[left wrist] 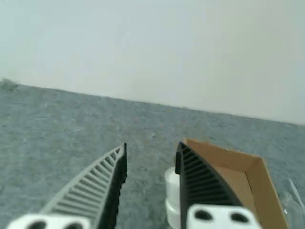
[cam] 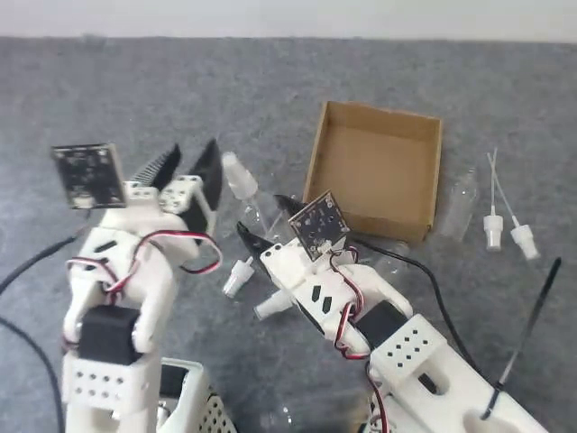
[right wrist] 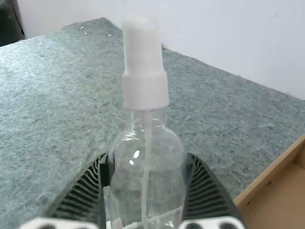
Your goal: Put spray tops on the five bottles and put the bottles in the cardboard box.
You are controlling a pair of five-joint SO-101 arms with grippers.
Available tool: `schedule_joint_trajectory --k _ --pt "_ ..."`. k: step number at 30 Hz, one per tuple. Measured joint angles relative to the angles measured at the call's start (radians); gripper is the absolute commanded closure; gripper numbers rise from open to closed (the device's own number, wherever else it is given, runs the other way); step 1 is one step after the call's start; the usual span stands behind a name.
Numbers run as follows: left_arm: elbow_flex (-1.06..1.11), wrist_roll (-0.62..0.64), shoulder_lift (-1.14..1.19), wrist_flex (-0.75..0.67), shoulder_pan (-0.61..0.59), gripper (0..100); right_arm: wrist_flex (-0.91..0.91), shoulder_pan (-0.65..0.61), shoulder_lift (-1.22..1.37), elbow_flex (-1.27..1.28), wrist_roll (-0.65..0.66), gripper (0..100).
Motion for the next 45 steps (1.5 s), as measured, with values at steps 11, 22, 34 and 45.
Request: schedule_joint_trajectory --k 11,22,34,45 --pt "0.064 -0.060 0.000 -0.025 0.066 85 0.000 0.000 0.000 0.005 0.000 99.2" --pt "-0.097 -0.069 0.000 0.167 0.028 84 0.000 0.000 0.000 0.005 0.000 99.2" --pt "0.238 -0.190 -0.393 0.141 0.034 73 0.153 0.123 0.002 -0.222 0.000 99.2" --pt "0.384 -0.195 -0.407 0.104 0.166 70 0.249 0.121 0.313 -0.612 -0.003 99.2"
